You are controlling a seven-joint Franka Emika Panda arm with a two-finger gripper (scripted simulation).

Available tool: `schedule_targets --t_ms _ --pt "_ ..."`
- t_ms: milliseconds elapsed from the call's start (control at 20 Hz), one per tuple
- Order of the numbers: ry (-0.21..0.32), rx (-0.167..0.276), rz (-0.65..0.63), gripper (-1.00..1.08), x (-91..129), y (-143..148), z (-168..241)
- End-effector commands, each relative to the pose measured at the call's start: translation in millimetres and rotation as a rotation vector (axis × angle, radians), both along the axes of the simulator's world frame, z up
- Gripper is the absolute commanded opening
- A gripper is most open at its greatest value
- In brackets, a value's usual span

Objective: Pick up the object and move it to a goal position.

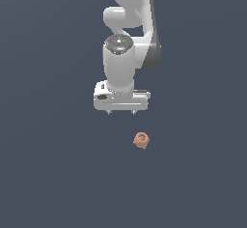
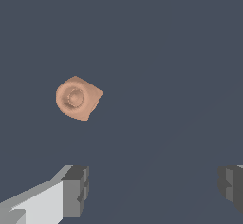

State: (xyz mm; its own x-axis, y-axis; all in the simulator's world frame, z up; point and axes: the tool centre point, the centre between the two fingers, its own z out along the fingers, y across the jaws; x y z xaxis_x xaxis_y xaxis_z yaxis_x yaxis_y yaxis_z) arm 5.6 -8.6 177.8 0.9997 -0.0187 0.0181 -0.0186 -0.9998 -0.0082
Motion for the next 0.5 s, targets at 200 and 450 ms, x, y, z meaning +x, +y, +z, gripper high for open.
schedule_targets --t_ms 200,450 --pt "0.004 0.006 0.008 1.0 1 10 0" --pt "0.014 0.017 0.03 1.0 2 31 0"
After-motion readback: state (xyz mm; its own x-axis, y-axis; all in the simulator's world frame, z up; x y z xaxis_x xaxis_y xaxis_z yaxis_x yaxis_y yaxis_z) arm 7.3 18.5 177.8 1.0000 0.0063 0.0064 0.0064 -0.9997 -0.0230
